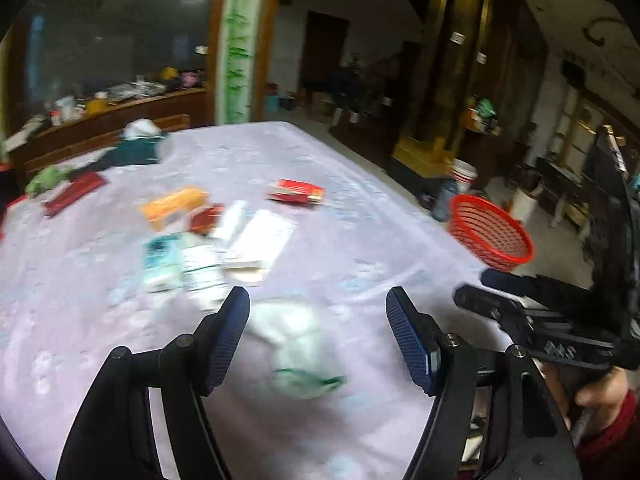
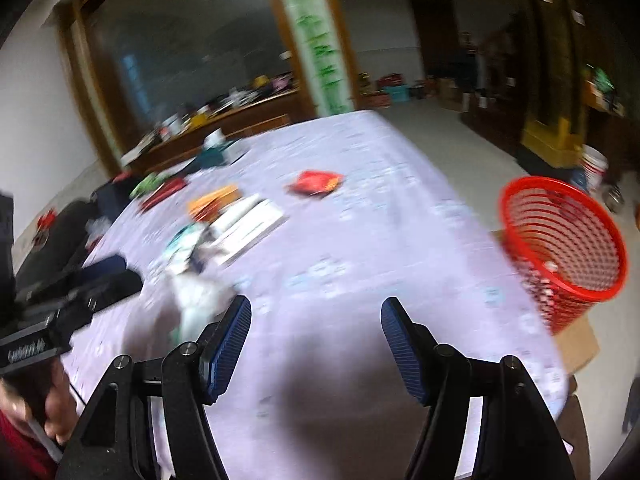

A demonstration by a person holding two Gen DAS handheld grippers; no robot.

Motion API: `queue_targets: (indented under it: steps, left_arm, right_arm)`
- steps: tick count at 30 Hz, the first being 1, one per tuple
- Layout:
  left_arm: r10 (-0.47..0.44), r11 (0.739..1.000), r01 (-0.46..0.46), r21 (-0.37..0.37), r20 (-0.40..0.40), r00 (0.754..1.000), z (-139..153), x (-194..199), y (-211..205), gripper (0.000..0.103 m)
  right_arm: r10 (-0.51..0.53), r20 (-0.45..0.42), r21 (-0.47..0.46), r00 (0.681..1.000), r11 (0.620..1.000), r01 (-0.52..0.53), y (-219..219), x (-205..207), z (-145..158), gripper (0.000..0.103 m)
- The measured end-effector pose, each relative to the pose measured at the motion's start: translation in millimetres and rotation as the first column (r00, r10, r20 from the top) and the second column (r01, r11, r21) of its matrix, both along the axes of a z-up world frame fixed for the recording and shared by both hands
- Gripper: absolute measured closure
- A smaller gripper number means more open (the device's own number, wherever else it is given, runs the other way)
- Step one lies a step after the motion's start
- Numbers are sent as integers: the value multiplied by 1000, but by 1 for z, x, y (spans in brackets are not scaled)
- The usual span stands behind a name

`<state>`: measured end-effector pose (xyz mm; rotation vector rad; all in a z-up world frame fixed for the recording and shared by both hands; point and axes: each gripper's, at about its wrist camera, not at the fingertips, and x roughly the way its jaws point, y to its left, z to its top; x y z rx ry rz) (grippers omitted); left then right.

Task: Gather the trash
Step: 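Grasp the white sock with the left gripper while the right reaches toward the red box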

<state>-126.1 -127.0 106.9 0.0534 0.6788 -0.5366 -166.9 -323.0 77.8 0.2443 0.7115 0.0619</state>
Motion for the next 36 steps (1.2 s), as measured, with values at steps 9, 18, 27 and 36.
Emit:
queue_targets:
  steps: [9, 18, 27, 36]
  left_arm:
    - [121, 992, -123, -33, -56, 991, -13, 13, 60, 33]
    - [98, 993, -107, -46, -158, 982, -40, 23, 63, 33]
    - [9, 1000, -16, -26, -250, 968, -63, 45, 3, 33]
    - [49, 998, -40, 37, -287, 957, -90, 68, -21, 61]
  right_arm:
    - [121, -10, -7, 993, 993, -121, 48, 5, -5, 31]
    - [51, -23, 61, 998, 997, -50, 19, 13, -6, 31]
    - [30, -38, 96, 999, 995, -26, 9, 12, -9, 31]
    - [34, -46, 91, 998, 995, -30, 5, 17, -9, 31]
